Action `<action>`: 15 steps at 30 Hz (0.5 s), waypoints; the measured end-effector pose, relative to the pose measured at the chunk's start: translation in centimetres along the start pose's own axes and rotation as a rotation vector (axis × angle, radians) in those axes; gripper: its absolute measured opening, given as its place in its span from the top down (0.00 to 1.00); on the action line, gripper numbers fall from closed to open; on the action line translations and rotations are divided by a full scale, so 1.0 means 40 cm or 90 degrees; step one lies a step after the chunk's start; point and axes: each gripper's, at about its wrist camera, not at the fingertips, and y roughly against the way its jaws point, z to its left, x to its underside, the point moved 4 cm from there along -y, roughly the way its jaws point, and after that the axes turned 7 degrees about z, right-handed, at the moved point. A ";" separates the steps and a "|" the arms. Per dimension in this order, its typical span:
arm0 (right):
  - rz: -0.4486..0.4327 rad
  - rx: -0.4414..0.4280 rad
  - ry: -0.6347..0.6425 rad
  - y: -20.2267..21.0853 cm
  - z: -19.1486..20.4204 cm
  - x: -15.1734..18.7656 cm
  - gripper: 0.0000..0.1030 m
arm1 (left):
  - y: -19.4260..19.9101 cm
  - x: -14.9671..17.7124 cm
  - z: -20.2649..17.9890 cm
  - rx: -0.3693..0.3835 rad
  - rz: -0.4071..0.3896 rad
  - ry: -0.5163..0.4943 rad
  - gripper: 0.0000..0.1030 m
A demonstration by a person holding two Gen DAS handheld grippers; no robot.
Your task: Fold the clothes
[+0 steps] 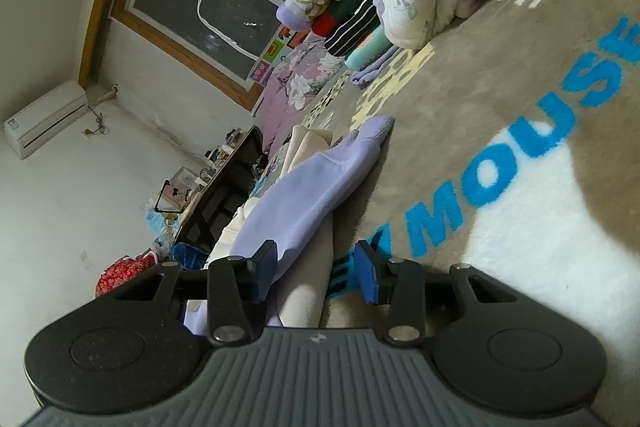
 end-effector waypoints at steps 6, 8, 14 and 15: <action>0.001 0.005 0.004 0.003 0.003 0.005 0.59 | 0.042 -0.004 -0.064 -0.138 -0.080 -0.137 0.92; 0.001 0.005 0.004 0.003 0.003 0.005 0.59 | 0.040 0.003 -0.100 -0.100 -0.069 -0.178 0.92; 0.003 0.006 0.006 0.005 0.001 0.005 0.59 | -0.024 -0.023 -0.108 -0.063 -0.015 -0.199 0.62; 0.003 0.006 0.006 0.005 0.001 0.006 0.59 | -0.040 -0.040 -0.097 -0.058 -0.005 -0.186 0.57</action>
